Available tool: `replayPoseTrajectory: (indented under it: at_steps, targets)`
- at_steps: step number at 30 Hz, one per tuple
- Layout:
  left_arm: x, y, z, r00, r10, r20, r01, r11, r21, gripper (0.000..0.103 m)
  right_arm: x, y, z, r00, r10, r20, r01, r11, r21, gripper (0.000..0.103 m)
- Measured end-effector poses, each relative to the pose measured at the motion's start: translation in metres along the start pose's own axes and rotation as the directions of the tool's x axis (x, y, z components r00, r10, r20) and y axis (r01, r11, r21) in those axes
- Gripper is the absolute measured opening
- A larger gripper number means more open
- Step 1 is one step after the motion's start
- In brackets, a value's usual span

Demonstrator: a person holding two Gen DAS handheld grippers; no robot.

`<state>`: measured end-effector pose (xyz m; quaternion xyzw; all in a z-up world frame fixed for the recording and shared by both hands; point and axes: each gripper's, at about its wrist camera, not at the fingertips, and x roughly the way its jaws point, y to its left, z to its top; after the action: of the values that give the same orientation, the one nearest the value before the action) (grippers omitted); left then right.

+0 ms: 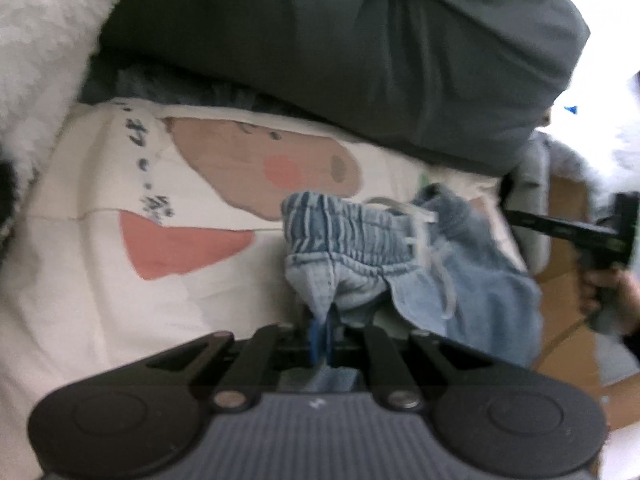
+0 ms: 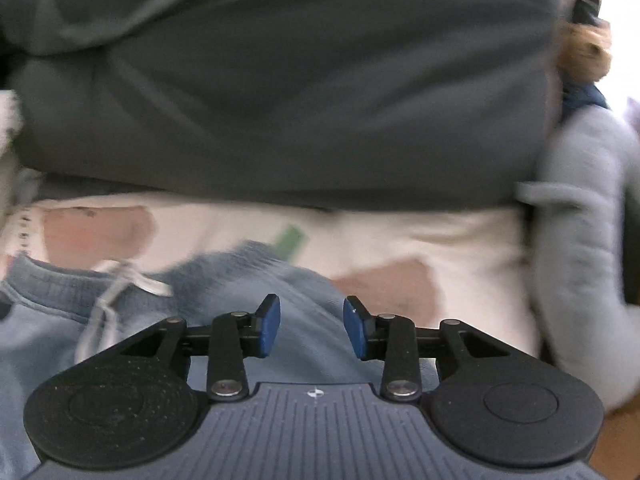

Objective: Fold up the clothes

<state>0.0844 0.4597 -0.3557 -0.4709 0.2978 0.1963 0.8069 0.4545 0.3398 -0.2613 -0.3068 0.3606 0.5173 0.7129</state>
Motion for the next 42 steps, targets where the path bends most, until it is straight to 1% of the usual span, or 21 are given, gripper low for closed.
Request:
replayPoseTrajectory:
  at_steps: [3, 7, 11, 14, 17, 20, 21, 24, 28, 29, 31, 32, 33, 35, 36, 37, 38, 39, 40, 42]
  targets:
    - [0.001, 0.0, -0.008, 1.0, -0.024, -0.013, 0.024, 1.0, -0.02, 0.003, 0.018, 0.027, 0.008, 0.998, 0.062, -0.006, -0.062, 0.998, -0.027, 0.042]
    - [0.009, -0.001, -0.02, 0.997, -0.059, -0.055, 0.055, 0.997, -0.061, 0.003, 0.042, 0.061, 0.016, 0.989, 0.14, -0.04, -0.142, 0.987, -0.079, 0.042]
    - [0.017, -0.008, -0.031, 0.995, -0.068, -0.078, 0.065, 0.997, -0.048, 0.004, 0.062, 0.091, 0.022, 0.978, 0.19, -0.083, -0.2, 0.968, -0.15, 0.042]
    - [0.025, -0.009, -0.036, 0.993, -0.077, -0.094, 0.071, 0.995, -0.067, 0.004, 0.075, 0.11, 0.027, 0.972, 0.211, -0.107, -0.228, 0.956, -0.185, 0.043]
    - [0.027, -0.013, -0.039, 0.991, -0.091, -0.101, 0.085, 0.994, -0.065, 0.004, 0.083, 0.123, 0.033, 0.964, 0.235, -0.126, -0.257, 0.945, -0.202, 0.044]
    - [0.027, -0.015, -0.042, 0.99, -0.102, -0.1, 0.096, 0.993, -0.067, 0.004, 0.089, 0.132, 0.038, 0.959, 0.251, -0.134, -0.276, 0.935, -0.221, 0.051]
    - [0.027, -0.015, -0.043, 0.99, -0.105, -0.099, 0.098, 0.993, -0.07, 0.004, 0.091, 0.135, 0.039, 0.956, 0.255, -0.144, -0.283, 0.931, -0.231, 0.051]
    - [0.026, -0.012, -0.044, 0.99, -0.108, -0.094, 0.1, 0.991, -0.084, 0.004, 0.103, 0.141, 0.04, 0.952, 0.246, -0.184, -0.289, 0.921, -0.262, 0.051]
    - [0.024, -0.013, -0.043, 0.991, -0.099, -0.091, 0.092, 0.993, -0.076, 0.004, 0.122, 0.148, 0.041, 0.946, 0.228, -0.23, -0.289, 0.914, -0.285, 0.051]
    - [0.024, -0.013, -0.042, 0.991, -0.094, -0.09, 0.088, 0.993, -0.076, 0.004, 0.126, 0.151, 0.042, 0.945, 0.224, -0.24, -0.291, 0.91, -0.295, 0.05]
    - [0.024, -0.012, -0.04, 0.992, -0.088, -0.089, 0.081, 0.993, -0.081, 0.004, 0.134, 0.156, 0.042, 0.939, 0.207, -0.274, -0.292, 0.902, -0.319, 0.044]
    - [0.023, -0.011, -0.039, 0.992, -0.086, -0.087, 0.079, 0.994, -0.081, 0.004, 0.138, 0.16, 0.041, 0.933, 0.199, -0.3, -0.297, 0.897, -0.328, 0.034]
    - [0.023, -0.011, -0.038, 0.993, -0.084, -0.085, 0.077, 0.994, -0.08, 0.004, 0.141, 0.163, 0.04, 0.928, 0.191, -0.321, -0.301, 0.891, -0.339, 0.029]
    - [0.022, -0.011, -0.036, 0.993, -0.08, -0.083, 0.073, 0.995, -0.073, 0.004, 0.143, 0.17, 0.037, 0.922, 0.173, -0.347, -0.304, 0.878, -0.369, 0.024]
    - [0.021, -0.01, -0.036, 0.994, -0.079, -0.082, 0.074, 0.995, -0.072, 0.004, 0.142, 0.173, 0.038, 0.92, 0.17, -0.354, -0.307, 0.873, -0.38, 0.016]
    - [0.021, -0.009, -0.036, 0.994, -0.081, -0.079, 0.075, 0.994, -0.075, 0.004, 0.142, 0.175, 0.037, 0.92, 0.165, -0.356, -0.307, 0.867, -0.391, 0.011]
    - [0.02, -0.007, -0.036, 0.994, -0.082, -0.077, 0.076, 0.994, -0.077, 0.004, 0.141, 0.176, 0.037, 0.922, 0.159, -0.353, -0.304, 0.863, -0.403, 0.002]
    - [0.02, -0.007, -0.036, 0.994, -0.083, -0.075, 0.077, 0.994, -0.079, 0.004, 0.141, 0.177, 0.036, 0.924, 0.153, -0.35, -0.3, 0.859, -0.415, 0.0]
    - [0.02, -0.006, -0.037, 0.994, -0.083, -0.073, 0.077, 0.994, -0.079, 0.004, 0.139, 0.178, 0.036, 0.928, 0.148, -0.342, -0.292, 0.857, -0.424, 0.0]
    - [0.02, -0.005, -0.037, 0.994, -0.081, -0.068, 0.076, 0.994, -0.073, 0.004, 0.131, 0.173, 0.041, 0.942, 0.145, -0.303, -0.267, 0.872, -0.41, 0.0]
